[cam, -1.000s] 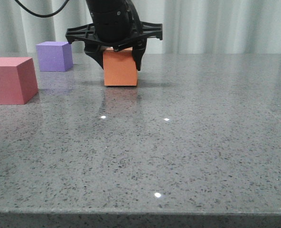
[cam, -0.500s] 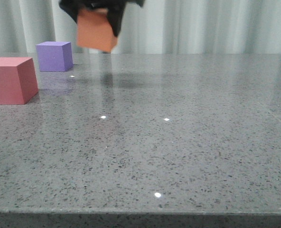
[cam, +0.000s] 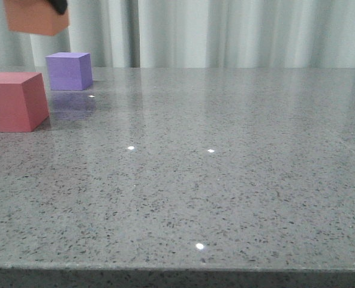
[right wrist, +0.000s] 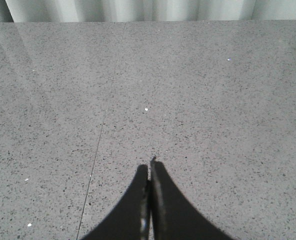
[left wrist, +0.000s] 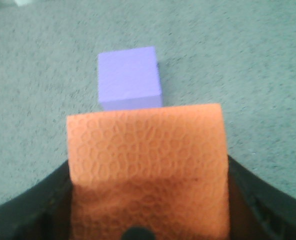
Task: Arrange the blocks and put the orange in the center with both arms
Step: 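Lift the orange cube and carry it toward the purple cube, then lower the orange cube between the pink and purple cubes and release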
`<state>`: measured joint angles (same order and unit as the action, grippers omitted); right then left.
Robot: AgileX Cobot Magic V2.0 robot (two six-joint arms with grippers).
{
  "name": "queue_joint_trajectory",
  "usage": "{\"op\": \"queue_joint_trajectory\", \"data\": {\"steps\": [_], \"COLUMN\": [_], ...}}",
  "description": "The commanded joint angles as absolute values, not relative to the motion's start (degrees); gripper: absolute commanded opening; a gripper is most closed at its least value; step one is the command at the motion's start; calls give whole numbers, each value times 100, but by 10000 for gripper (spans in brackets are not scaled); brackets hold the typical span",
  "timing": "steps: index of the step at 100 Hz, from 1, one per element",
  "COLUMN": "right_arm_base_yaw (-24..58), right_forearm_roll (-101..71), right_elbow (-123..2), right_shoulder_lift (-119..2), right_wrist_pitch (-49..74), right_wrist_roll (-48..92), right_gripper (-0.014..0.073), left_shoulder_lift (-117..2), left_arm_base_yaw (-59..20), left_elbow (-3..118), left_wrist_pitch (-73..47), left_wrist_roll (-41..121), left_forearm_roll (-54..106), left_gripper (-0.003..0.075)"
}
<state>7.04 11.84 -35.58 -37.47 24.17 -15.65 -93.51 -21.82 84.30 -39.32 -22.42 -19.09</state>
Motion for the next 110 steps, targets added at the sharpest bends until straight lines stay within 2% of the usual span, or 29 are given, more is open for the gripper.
{"op": "queue_joint_trajectory", "data": {"steps": [1,16,110], "right_arm_base_yaw": [681,681,681], "right_forearm_roll": [1311,1311,1311], "right_elbow": [-3705,-3705,-3705], "right_shoulder_lift": [-3751,-3751,-3751], "right_wrist_pitch": [1979,1979,1979], "right_wrist_roll": [-1508,-1508,-1508], "right_gripper": [-69,-69,-69], "left_shoulder_lift": [-9117,-9279,-10343], "left_arm_base_yaw": [-1865,-1562,-1562], "left_elbow": [8497,8450,8441], "left_wrist_pitch": [-3391,-3192,-3285], "left_wrist_roll": [-1693,-933,-923], "left_forearm_roll": [-1195,-295,-284], "left_gripper": [208,208,207]}}
